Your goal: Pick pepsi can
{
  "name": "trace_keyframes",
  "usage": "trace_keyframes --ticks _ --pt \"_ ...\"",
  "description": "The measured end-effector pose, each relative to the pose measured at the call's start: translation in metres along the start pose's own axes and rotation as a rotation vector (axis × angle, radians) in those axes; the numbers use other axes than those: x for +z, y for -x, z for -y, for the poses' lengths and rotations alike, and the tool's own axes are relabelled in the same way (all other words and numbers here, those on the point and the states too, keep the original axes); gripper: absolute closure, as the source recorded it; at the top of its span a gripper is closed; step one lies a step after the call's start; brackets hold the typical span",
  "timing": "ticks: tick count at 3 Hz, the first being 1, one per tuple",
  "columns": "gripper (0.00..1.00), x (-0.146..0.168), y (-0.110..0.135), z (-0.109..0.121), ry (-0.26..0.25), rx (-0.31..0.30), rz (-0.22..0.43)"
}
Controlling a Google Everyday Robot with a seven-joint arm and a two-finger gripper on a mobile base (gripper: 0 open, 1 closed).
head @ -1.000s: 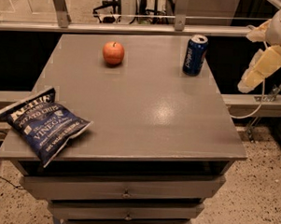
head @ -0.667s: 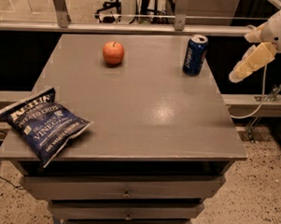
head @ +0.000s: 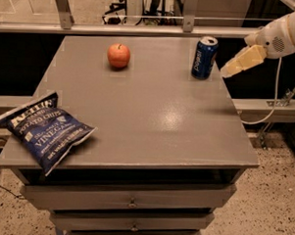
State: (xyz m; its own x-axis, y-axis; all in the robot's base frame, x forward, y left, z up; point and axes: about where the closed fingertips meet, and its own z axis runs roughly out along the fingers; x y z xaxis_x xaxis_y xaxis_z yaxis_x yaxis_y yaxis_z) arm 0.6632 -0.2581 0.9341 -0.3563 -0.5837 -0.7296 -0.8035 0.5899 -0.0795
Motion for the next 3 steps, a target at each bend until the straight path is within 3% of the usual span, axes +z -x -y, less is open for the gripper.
trace_keyframes --ticks 1,3 --pt "0.00 0.033 0.017 0.019 0.010 -0.014 0.131" --pt "0.00 0.071 0.016 0.034 0.070 -0.005 0.241"
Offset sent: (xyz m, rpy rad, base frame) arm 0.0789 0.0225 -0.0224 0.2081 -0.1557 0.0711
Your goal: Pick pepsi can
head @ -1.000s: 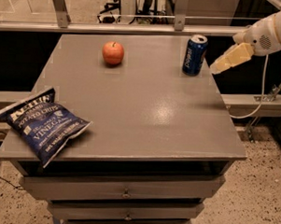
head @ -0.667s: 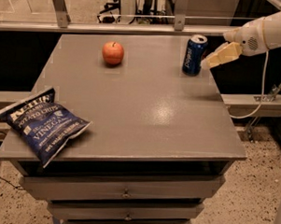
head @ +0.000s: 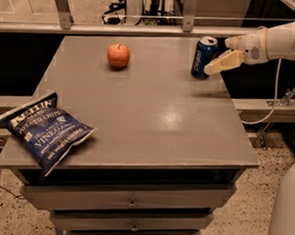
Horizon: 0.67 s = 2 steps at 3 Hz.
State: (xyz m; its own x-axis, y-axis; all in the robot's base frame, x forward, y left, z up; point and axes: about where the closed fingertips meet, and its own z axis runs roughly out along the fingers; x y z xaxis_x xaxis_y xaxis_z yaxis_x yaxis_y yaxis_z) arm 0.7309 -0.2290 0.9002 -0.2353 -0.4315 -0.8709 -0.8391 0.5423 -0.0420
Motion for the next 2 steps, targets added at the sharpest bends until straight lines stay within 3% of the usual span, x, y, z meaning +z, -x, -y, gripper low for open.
trace_keyframes --ticks 1,2 --pt "0.03 0.0191 -0.0067 -0.0081 0.064 0.020 0.027" --pt "0.24 0.0283 -0.0043 -0.0134 0.097 0.011 0.046"
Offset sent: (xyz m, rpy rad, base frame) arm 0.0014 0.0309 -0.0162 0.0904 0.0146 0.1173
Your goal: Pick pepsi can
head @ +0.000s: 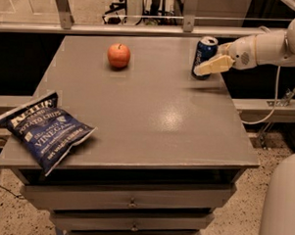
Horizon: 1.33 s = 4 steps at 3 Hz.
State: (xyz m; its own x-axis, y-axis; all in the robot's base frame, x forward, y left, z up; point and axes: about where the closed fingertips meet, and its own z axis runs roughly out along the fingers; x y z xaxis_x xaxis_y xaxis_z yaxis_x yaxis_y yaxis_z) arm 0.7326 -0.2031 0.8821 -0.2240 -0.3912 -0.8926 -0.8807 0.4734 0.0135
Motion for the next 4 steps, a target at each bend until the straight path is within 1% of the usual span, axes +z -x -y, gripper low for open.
trace_keyframes --ticks 1,2,3,4 --pt "0.48 -0.001 0.004 0.007 -0.010 -0.002 0.036" --pt "0.79 -0.008 0.018 0.002 0.013 -0.010 0.068" --pt "0.99 -0.014 0.036 -0.022 0.081 -0.031 0.089" --pt "1.00 -0.014 0.037 -0.024 0.091 -0.032 0.088"
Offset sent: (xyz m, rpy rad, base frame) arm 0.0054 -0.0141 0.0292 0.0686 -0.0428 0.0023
